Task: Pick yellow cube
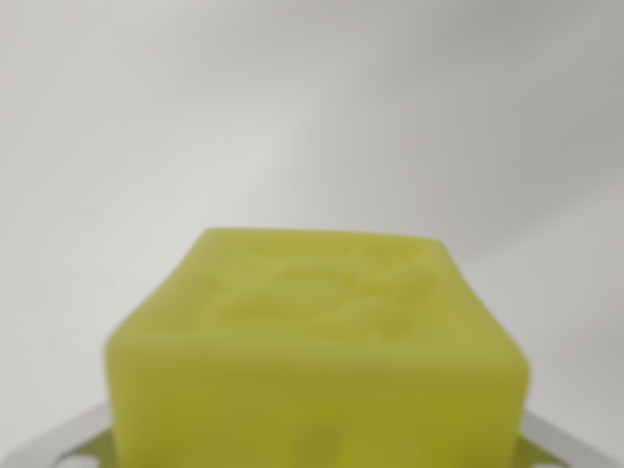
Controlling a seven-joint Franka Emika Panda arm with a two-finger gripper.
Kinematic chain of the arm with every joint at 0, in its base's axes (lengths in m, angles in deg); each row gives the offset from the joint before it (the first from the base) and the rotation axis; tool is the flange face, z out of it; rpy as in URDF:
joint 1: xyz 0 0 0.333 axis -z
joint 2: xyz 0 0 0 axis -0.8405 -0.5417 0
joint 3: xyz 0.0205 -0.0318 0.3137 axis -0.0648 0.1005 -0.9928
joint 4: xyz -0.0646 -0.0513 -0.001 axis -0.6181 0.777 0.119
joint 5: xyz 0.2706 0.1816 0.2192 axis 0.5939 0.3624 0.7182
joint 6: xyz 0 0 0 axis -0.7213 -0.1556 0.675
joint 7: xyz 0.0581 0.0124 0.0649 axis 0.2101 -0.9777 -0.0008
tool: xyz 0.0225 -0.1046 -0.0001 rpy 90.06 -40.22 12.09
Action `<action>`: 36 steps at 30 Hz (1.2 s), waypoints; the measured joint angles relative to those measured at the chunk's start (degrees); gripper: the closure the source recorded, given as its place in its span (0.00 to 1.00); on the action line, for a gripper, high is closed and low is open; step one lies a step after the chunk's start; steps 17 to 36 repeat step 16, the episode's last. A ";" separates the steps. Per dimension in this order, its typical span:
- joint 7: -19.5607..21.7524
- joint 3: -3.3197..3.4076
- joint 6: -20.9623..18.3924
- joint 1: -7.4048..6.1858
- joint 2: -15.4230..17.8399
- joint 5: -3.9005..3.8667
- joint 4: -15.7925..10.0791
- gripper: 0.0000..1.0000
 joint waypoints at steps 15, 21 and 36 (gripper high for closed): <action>0.01 0.00 -3.28 0.00 1.86 -0.01 1.44 1.00; 0.01 0.00 -3.28 0.00 1.86 -0.01 1.44 1.00; 0.01 0.00 -3.28 0.00 1.86 -0.01 1.44 1.00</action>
